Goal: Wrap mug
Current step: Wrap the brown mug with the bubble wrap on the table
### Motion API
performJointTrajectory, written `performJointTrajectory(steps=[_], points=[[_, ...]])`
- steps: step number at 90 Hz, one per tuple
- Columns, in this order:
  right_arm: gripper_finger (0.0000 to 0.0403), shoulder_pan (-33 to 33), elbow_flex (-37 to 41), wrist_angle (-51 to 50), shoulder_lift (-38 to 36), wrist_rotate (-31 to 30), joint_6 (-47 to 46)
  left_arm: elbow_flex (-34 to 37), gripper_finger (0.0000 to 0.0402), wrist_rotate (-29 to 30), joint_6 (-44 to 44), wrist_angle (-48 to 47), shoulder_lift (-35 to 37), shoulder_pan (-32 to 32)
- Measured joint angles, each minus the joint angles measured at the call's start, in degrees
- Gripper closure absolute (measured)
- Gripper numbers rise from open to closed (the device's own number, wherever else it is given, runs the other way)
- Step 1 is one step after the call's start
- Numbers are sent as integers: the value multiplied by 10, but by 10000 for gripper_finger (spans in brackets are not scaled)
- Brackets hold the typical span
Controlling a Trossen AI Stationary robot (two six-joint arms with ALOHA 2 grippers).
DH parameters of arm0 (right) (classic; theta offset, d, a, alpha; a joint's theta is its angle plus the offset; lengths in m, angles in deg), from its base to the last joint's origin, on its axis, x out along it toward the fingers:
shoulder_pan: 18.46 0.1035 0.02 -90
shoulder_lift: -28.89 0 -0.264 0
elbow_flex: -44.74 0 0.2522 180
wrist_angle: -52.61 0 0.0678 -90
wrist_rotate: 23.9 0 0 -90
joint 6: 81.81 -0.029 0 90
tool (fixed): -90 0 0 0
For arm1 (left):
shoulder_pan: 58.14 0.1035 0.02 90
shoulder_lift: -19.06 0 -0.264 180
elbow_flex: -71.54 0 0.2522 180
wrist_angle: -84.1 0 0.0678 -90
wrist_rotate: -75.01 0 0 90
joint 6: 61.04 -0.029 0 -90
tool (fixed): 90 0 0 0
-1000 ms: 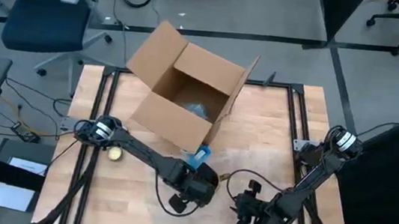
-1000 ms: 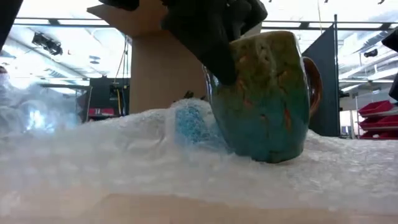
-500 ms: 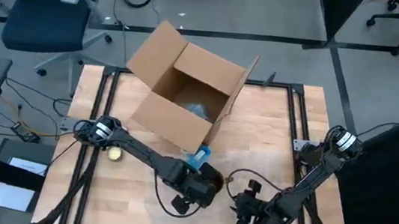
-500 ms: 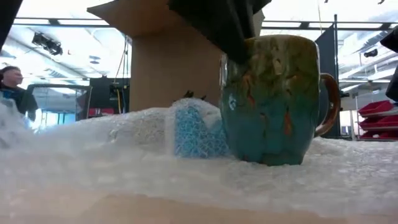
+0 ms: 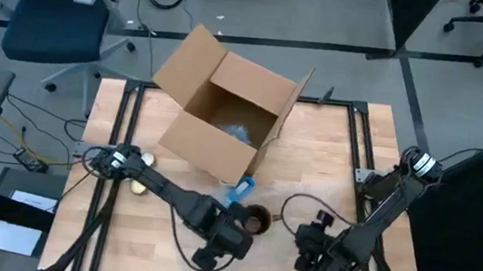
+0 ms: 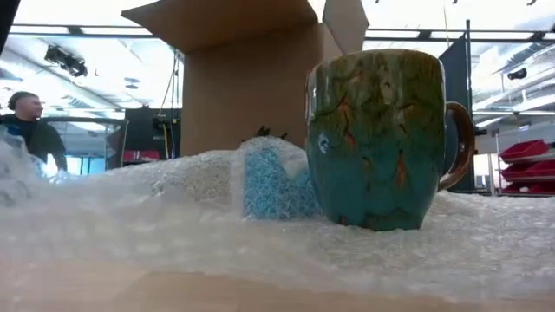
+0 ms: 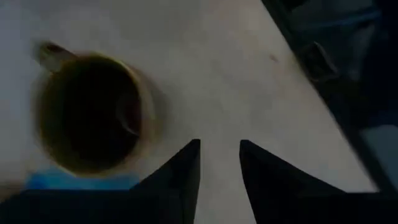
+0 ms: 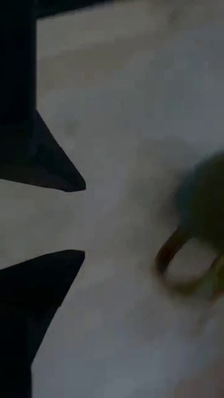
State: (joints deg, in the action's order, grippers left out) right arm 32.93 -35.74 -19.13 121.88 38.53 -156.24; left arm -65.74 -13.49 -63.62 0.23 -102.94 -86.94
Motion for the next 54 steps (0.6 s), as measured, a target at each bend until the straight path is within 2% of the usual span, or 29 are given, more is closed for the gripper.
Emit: performJointTrajectory(steps=[12, 21, 32, 54], points=[[254, -2, 0, -132, -35, 59, -83, 14, 305, -4, 31, -40, -3, -27], [254, -5, 3, -193, -66, 91, -132, 42, 305, -3, 54, -41, 3, -44], [254, -7, 40, -179, -124, 109, -170, 94, 305, 1, 80, -19, 18, -60], [256, -26, 166, -119, -227, 120, -263, 224, 305, 5, 147, 102, 40, -80]])
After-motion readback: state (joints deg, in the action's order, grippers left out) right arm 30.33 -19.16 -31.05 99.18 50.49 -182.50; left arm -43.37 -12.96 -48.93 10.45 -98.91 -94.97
